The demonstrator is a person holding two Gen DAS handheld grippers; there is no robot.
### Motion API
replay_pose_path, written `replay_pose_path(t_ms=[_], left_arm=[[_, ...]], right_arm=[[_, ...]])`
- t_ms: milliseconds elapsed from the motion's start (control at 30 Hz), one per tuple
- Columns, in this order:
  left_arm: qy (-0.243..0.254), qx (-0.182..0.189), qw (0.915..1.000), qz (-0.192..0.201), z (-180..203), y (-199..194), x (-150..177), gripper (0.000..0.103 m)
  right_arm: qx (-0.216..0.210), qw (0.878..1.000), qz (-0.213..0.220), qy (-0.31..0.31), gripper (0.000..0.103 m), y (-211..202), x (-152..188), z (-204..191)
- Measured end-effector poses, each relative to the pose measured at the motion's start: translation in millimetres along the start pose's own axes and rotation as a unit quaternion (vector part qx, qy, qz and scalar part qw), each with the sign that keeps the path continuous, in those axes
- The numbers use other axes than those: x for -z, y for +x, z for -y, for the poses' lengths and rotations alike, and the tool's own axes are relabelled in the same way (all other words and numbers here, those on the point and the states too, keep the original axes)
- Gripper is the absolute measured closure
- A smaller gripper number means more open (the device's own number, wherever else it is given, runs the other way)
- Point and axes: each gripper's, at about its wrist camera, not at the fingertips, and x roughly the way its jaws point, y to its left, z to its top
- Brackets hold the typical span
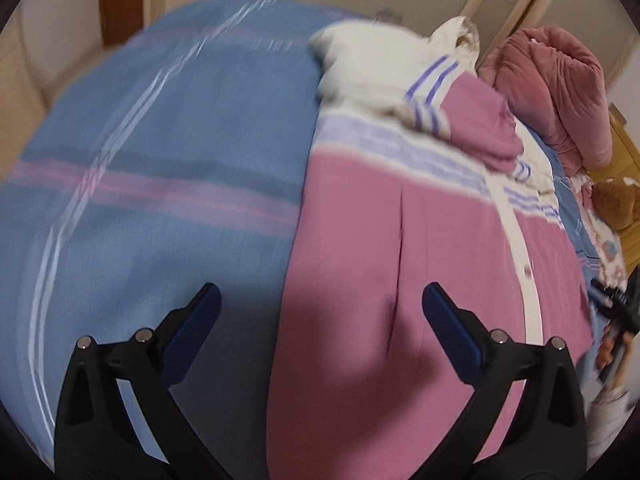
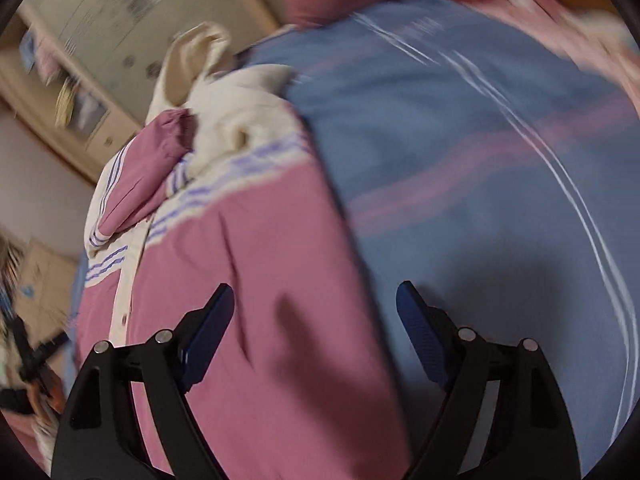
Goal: Fold large clothes
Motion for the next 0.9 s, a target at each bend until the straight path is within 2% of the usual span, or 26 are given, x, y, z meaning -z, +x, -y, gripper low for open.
replay_pose_path(t_ms=[133,233,333,400,433,467,533,567,733,900], left_arm=[[-0.016,0.021,0.9989,-0.040,4,1,34,0.002],[-0.010,0.041,0.9970,-0.065,16,1,51,0.002],[0.020,0.018,0.9983,-0.052,31,-5,64,0.003],[0.014,0.026,0.9985,-0.047,33,-10,67,0.019],[0.011,0.023,0.9986,-0.047,33,-13,67,0.037],[0.009,0.018,0.9987,-0.047,32,-14,66,0.063],[-0.009,0.025,0.9984,-0.049,23,-18,64,0.078],[-0.013,0.033,0.9982,-0.047,21,-20,64,0.087],[-0.005,0.044,0.9989,-0.018,22,-36,73,0.093],[-0.012,0.048,0.9986,-0.017,11,-48,88,0.093]], right_arm=[[-0.039,0.999,-0.018,0.025,0.019,-13,30,19],[-0.064,0.997,-0.024,0.031,0.019,-16,42,17],[-0.106,0.993,-0.041,0.031,0.019,-12,54,7],[-0.116,0.992,-0.036,0.020,0.019,-12,55,-1],[-0.118,0.992,-0.032,0.018,0.026,-11,55,-7],[-0.116,0.993,-0.032,0.018,0.049,-8,54,-9],[-0.101,0.994,-0.037,0.035,0.085,-3,52,-7],[-0.104,0.993,-0.035,0.046,0.090,-4,52,-3],[-0.107,0.993,-0.004,0.055,0.094,-29,59,10],[-0.094,0.995,-0.009,0.033,0.095,-43,73,7]])
